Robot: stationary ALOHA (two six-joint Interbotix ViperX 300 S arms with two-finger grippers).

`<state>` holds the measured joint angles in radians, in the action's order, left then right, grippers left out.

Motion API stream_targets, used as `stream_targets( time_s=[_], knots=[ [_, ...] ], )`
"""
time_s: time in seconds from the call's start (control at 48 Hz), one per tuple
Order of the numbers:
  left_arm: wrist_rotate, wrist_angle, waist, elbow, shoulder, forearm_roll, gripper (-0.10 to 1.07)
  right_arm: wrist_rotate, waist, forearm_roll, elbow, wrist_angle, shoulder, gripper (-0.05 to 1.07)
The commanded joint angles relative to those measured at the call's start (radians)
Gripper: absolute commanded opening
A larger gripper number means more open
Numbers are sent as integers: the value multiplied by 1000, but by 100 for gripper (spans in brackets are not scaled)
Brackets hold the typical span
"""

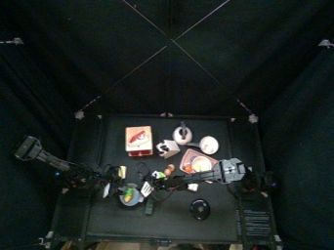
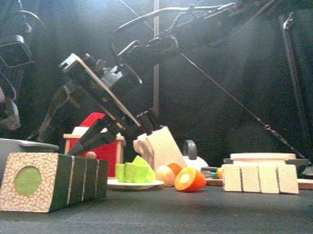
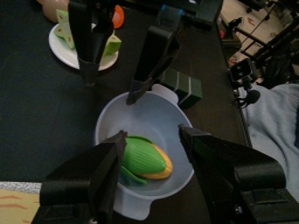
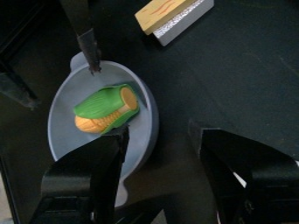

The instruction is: Grab bowl

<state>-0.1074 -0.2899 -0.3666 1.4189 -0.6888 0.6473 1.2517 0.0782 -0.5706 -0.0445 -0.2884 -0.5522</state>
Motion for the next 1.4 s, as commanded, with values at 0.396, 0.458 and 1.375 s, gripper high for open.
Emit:
stream_targets(
  time_s=[0.396,0.458,1.375],
  knots=[
    [0,-9,11,-20,0,-3,88,-2,20,2,-98,-123,-17,68],
    [-2,-8,11,-20,0,-3,88,-3,21,3,-104,-143,-17,62],
    [-2,-8,11,-21,0,-5,88,-3,32,-6,-109,-236,91,42]
  ],
)
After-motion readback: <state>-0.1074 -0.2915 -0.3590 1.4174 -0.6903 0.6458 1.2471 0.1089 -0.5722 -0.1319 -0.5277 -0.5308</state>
